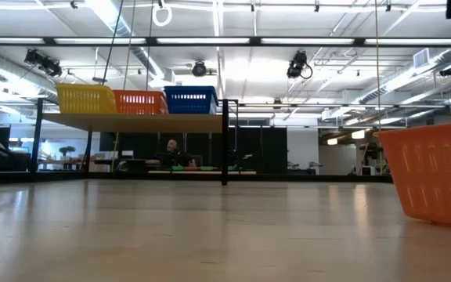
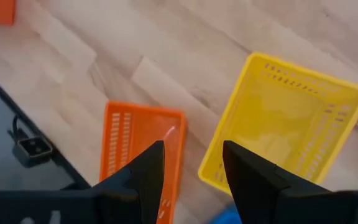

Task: Stack baskets on shelf by color
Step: Stack the left orange bin on top of the orange bin on the shelf

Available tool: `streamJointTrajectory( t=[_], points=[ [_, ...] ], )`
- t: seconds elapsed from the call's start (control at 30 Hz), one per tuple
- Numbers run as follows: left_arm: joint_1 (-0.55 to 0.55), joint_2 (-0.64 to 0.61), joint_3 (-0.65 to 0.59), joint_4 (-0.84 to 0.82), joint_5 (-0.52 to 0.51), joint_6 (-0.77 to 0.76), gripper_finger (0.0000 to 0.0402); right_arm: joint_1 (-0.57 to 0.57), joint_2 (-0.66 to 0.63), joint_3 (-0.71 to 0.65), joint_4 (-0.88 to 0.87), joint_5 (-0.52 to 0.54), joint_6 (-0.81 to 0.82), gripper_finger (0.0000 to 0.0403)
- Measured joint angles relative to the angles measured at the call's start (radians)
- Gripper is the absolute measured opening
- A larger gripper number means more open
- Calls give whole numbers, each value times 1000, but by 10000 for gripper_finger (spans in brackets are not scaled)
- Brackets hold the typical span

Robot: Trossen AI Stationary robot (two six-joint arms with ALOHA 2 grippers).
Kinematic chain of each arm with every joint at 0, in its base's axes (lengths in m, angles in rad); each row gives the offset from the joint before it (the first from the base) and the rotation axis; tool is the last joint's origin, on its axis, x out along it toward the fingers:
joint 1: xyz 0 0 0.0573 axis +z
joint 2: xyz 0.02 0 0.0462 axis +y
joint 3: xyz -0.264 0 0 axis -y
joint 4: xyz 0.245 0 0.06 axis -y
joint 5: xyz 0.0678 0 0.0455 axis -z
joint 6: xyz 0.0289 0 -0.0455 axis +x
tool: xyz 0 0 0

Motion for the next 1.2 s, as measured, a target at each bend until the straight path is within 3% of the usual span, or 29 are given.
streamJointTrajectory(
  t=[0.13, 0.4, 0.57, 0.7, 0.9, 1.2],
  points=[
    [4, 0, 0, -34, 176, -40, 123, -3, 0, 0, 0, -46, -8, 170],
    [-20, -1, 0, -99, 291, -116, 123, 1, 48, 0, 84, -141, -47, 170],
    [-56, -1, 0, -109, 339, -129, 121, 7, 114, 0, 173, -374, -234, 170],
    [-76, -1, 0, -169, 344, -136, 119, 57, 148, 0, 184, -521, -254, 170],
    [-99, -1, 0, -275, 342, -227, 119, 131, 148, 0, 163, -495, -93, 170],
    [-115, 1, 0, -423, 340, -454, 119, 234, 194, 1, 219, -475, -87, 170]
  ],
)
